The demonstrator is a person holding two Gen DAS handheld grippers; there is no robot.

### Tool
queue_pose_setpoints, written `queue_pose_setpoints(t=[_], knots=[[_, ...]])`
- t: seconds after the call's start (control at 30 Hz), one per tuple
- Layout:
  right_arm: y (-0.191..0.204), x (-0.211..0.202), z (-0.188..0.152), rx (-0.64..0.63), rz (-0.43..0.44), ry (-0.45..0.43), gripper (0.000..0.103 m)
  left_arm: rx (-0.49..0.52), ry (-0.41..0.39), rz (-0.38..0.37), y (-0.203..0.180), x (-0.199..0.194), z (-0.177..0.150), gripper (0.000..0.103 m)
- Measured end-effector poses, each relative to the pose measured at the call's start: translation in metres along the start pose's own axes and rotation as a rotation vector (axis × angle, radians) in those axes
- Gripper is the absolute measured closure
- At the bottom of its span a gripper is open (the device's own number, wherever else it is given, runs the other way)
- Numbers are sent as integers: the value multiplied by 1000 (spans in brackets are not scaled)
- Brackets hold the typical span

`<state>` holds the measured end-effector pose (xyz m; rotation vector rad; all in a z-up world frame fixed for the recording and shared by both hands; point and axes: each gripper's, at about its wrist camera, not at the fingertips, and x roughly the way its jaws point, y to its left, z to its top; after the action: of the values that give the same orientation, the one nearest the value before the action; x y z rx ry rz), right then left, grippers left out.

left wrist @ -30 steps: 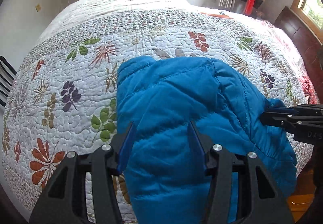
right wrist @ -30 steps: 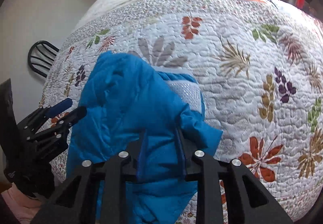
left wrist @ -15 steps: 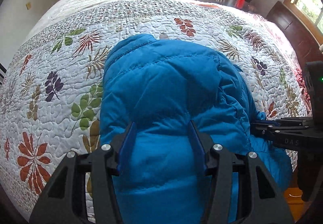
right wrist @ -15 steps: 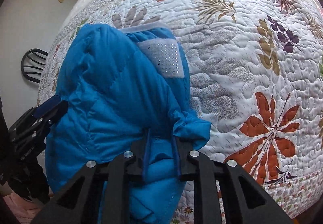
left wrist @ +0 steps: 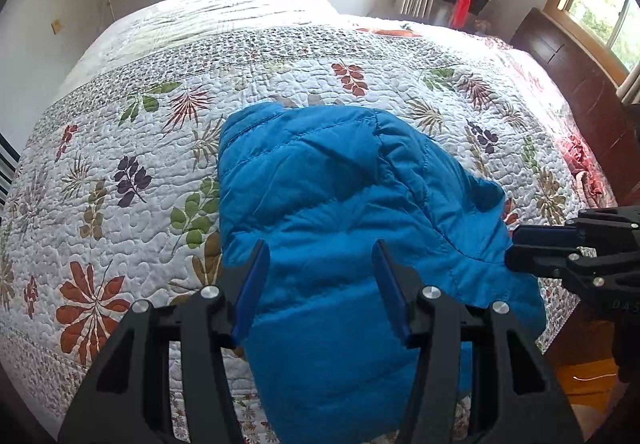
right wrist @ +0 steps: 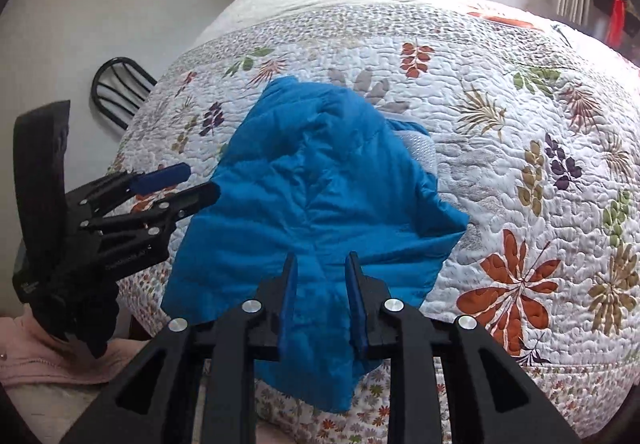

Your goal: Fold large clothes

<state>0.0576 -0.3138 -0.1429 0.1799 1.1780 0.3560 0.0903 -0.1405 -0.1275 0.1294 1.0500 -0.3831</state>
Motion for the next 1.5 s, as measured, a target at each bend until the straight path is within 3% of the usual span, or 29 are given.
queue_pose_setpoints(t=[0.2, 0.33, 0.53, 0.7, 0.83, 1.0, 1.03, 1.1, 1.17, 1.23, 1.3, 1.4, 1.5], knots=[[1, 15, -16, 13, -9, 43, 78, 17, 51, -45, 0, -3, -26, 50], [-3, 33, -25, 26, -35, 79, 80, -22, 134, -93, 6, 17, -44, 50], [-4, 59, -36, 38, -60, 97, 80, 7, 131, -79, 5, 25, -57, 49], [-18, 76, -42, 82, -12, 81, 81, 27, 136, -63, 3, 39, -66, 49], [-21, 74, -43, 96, -8, 63, 81, 19, 143, -62, 4, 41, -63, 49], [-32, 40, -43, 151, 56, -7, 79, 6, 135, -52, 7, 26, -55, 48], [-33, 31, -44, 150, 64, -29, 77, -2, 132, -53, 9, 23, -53, 47], [-34, 11, -46, 140, 56, -80, 52, -14, 117, -48, 16, 16, -50, 37], [-40, -6, -48, 148, 43, -122, 41, -25, 92, -40, 25, 8, -48, 31], [-51, -15, -51, 174, 68, -140, 37, -38, 81, -33, 33, 5, -45, 24], [-67, -15, -53, 209, 114, -135, 23, -59, 79, -38, 42, 5, -43, 21], [-84, 3, -49, 252, 212, -99, 19, -97, 97, -76, 55, 13, -40, 15], [-96, 26, -46, 297, 251, -59, 18, -150, 132, -150, 73, 27, -37, 15]])
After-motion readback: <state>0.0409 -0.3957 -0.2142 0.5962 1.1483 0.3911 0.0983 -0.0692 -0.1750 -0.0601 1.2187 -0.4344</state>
